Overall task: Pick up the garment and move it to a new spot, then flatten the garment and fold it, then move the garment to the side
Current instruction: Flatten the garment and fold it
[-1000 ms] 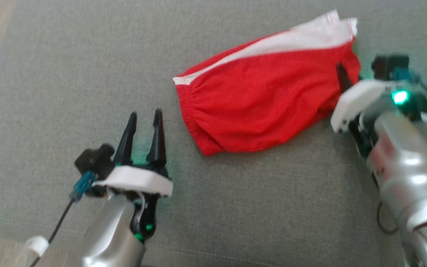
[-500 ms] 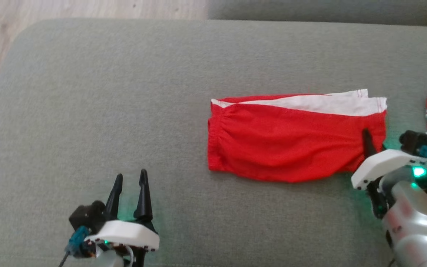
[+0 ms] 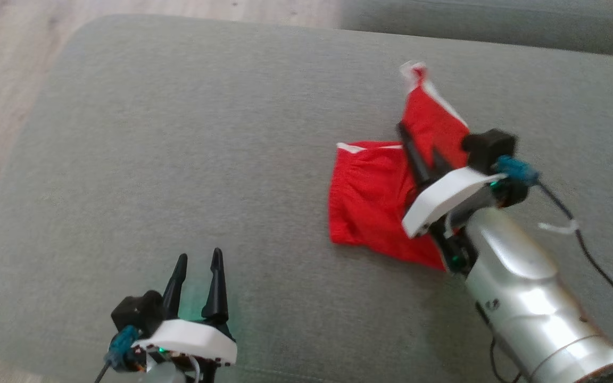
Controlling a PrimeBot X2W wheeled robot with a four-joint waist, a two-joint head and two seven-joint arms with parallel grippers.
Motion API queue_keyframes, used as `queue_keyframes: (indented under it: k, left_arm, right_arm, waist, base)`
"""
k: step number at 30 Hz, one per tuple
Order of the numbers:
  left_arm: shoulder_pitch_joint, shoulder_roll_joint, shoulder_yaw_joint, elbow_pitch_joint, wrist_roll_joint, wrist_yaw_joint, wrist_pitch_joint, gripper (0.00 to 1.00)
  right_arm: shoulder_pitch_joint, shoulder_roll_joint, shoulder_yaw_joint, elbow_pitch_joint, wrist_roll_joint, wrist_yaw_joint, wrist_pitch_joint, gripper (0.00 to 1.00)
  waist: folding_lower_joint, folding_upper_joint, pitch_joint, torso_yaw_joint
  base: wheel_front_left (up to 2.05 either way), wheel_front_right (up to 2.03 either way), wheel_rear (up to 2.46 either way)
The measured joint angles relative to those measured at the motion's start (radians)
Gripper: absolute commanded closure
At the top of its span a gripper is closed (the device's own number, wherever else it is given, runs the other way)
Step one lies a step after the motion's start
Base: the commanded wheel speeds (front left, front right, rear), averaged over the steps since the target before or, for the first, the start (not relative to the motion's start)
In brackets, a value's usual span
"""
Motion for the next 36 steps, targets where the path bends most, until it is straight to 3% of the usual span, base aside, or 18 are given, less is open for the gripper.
queue_keyframes:
  k: [2, 3, 4, 9, 13, 17, 24, 30, 36]
  left_arm:
    - [0.000, 0.000, -0.002, 0.007, 0.000, 0.000, 0.000, 0.00]
    - [0.000, 0.000, -0.004, 0.009, 0.001, 0.000, 0.000, 0.00]
    - [0.000, 0.000, -0.006, 0.011, 0.007, 0.000, 0.000, 0.00]
    - [0.000, 0.002, 0.009, 0.011, 0.056, 0.002, 0.000, 0.00]
    - [0.000, 0.002, 0.027, -0.008, 0.102, 0.015, 0.000, 0.00]
    - [-0.001, 0.002, 0.058, -0.042, 0.158, 0.043, 0.000, 0.00]
    - [0.001, 0.002, 0.107, -0.083, 0.291, 0.101, 0.000, 0.00]
    - [0.045, 0.002, 0.116, -0.091, 0.370, 0.106, 0.000, 0.00]
    - [0.115, 0.004, 0.131, -0.096, 0.372, 0.107, 0.000, 0.00]
  right_arm:
    - [0.007, 0.005, 0.080, 0.001, 0.041, 0.000, 0.018, 1.00]
    - [0.008, 0.005, 0.104, 0.003, 0.053, 0.000, 0.019, 0.55]
    - [0.012, 0.004, 0.135, -0.006, 0.078, 0.000, 0.026, 0.00]
    - [0.077, 0.011, 0.286, -0.095, 0.249, 0.000, 0.015, 0.00]
    - [0.086, 0.011, 0.274, -0.072, 0.256, 0.000, -0.005, 0.00]
    - [0.090, 0.006, 0.120, -0.060, 0.191, 0.000, -0.010, 0.00]
    - [0.257, -0.016, -0.266, -0.168, -0.082, 0.000, -0.011, 0.00]
    - [0.365, 0.014, -0.381, -0.215, -0.192, 0.000, -0.011, 0.00]
    - [0.457, 0.017, -0.382, -0.230, -0.182, 0.000, -0.011, 0.00]
  waist:
    - [0.0000, 0.0000, -0.004, 0.037]
    - [0.0000, 0.0000, -0.006, 0.047]
    - [0.0000, 0.0000, -0.008, 0.058]
    - [-0.0001, 0.0000, -0.021, 0.056]
    - [-0.0001, 0.0000, -0.025, 0.012]
    - [0.0000, 0.0000, -0.029, -0.043]
    - [0.0000, 0.0000, -0.041, -0.139]
    - [-0.0001, 0.0000, -0.064, -0.177]
    - [-0.0001, 0.0000, -0.094, -0.192]
  base:
    - [0.00, 0.00, 0.00]
    - [0.00, 0.00, 0.00]
    - [0.00, 0.00, 0.00]
    - [0.00, 0.00, 0.00]
    - [0.00, 0.00, 0.00]
    - [0.00, 0.00, 0.00]
    - [0.00, 0.00, 0.00]
    - [0.00, 0.00, 0.00]
    - [0.00, 0.00, 0.00]
